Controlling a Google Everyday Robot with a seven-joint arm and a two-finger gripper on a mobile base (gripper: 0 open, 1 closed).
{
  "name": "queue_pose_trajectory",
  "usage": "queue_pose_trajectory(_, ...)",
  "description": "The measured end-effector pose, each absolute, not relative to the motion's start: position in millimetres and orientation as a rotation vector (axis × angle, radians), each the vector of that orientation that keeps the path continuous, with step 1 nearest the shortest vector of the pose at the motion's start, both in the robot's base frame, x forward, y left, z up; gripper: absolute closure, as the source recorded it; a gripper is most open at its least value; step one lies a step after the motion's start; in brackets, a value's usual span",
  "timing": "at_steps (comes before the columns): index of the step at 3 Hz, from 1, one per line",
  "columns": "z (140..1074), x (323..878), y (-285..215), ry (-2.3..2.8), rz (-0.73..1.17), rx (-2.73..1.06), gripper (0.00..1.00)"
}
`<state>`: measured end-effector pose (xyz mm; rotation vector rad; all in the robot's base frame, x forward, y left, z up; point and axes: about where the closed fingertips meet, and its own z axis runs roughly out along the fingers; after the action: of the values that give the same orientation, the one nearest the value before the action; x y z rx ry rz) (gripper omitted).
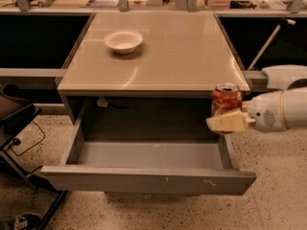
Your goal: Place coke can into top drawer
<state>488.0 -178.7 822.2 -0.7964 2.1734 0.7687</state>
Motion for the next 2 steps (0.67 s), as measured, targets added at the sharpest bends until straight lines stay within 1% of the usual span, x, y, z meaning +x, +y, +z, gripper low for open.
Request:
queue_pose_trajectory(1,811.3,497.6,-181.0,2.173,0.726,-0.745,1.00)
queue_pose_trajectory(2,811.6,497.7,-181.0,2.172,0.726,-0.745,1.00)
